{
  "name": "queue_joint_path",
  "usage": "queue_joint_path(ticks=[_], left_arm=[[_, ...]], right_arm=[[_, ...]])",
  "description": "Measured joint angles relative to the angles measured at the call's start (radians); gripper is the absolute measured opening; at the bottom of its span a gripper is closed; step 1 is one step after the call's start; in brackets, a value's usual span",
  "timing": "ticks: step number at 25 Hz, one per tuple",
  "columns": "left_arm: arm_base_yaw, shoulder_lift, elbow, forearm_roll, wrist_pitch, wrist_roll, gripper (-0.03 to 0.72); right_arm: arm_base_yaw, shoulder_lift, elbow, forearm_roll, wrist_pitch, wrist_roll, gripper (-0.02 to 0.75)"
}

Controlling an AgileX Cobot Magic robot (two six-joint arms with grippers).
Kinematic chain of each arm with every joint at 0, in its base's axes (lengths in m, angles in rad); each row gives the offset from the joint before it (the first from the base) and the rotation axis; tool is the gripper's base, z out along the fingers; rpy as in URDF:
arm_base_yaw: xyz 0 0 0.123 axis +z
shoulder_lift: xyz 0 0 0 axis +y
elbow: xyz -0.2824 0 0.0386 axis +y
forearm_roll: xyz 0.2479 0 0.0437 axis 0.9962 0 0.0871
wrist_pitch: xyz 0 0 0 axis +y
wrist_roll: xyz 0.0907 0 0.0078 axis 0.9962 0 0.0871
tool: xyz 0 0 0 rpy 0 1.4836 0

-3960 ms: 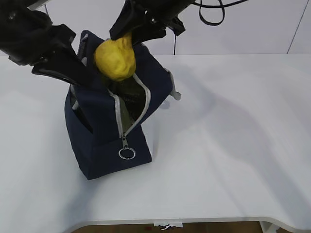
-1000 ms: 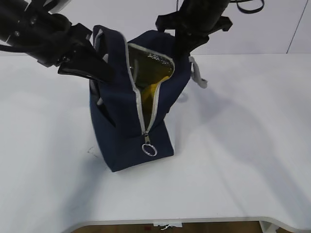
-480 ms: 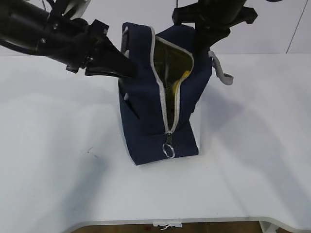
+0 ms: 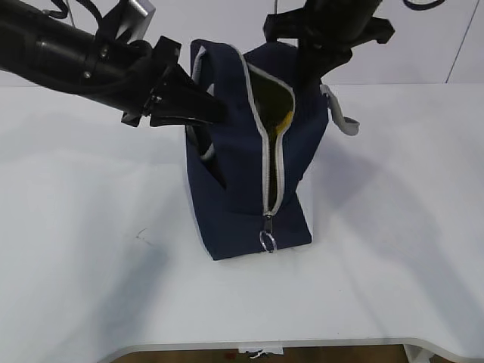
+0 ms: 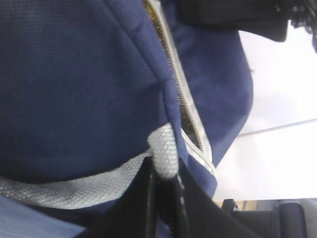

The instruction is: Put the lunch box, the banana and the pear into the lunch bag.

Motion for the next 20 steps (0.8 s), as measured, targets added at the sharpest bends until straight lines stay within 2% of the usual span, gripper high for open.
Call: queue_joint_path(ticks=[2, 4, 10, 13, 17, 20], left_arm=[[0.000, 0.000, 0.000, -0.002, 0.004, 0.000, 0.012], [0.000, 0.001, 0.000, -0.002, 0.004, 0.000, 0.012], [0.000, 0.001, 0.000, -0.011, 0.004, 0.000, 0.027], [0.000, 0.001, 0.000, -0.018, 0.028, 0.000, 0.111], [0.000, 0.001, 0.000, -0.026, 0.081, 0.000, 0.323], [0.000, 0.001, 0.000, -0.021, 0.107, 0.000, 0.389]], right_arm=[[0.000, 0.009, 0.000, 0.031, -0.004, 0.000, 0.025], [0.000, 0.013, 0.000, 0.059, -0.006, 0.000, 0.088], [0.000, 0.015, -0.004, 0.084, -0.008, 0.000, 0.384], [0.000, 0.015, -0.006, 0.088, -0.008, 0.000, 0.445], [0.000, -0.010, -0.006, 0.095, -0.008, -0.009, 0.443], [0.000, -0.051, -0.006, 0.095, -0.008, -0.024, 0.443]])
